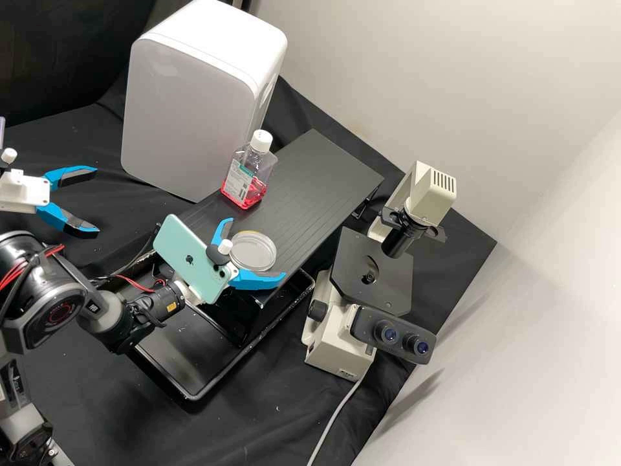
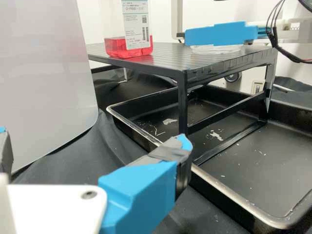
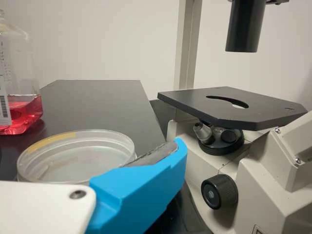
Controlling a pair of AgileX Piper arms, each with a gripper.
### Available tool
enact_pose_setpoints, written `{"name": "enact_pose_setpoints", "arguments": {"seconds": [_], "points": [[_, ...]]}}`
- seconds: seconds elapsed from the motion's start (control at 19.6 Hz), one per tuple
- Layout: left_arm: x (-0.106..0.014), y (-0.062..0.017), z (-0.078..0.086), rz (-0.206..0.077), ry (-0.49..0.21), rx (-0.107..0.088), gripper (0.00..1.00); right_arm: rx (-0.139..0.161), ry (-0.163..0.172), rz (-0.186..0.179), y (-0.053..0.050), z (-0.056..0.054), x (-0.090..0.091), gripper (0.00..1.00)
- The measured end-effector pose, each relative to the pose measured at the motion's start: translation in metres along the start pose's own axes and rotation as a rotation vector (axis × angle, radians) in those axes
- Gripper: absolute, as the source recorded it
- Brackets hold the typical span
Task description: Remove the lid from the petri dish
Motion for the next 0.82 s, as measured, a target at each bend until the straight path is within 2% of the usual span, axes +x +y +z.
{"name": "enact_pose_setpoints", "arguments": {"seconds": [0.05,0.82], "points": [[0.0000,0.0000,0.0000,0.000,0.000,0.000,1.00,-0.001,0.002,-0.002,-0.0002,-0.0002,0.0000,0.00],[0.0001,-0.0002,0.0000,-0.001,0.000,0.000,1.00,-0.002,0.003,-0.003,-0.0003,-0.0003,0.0000,0.00]]}}
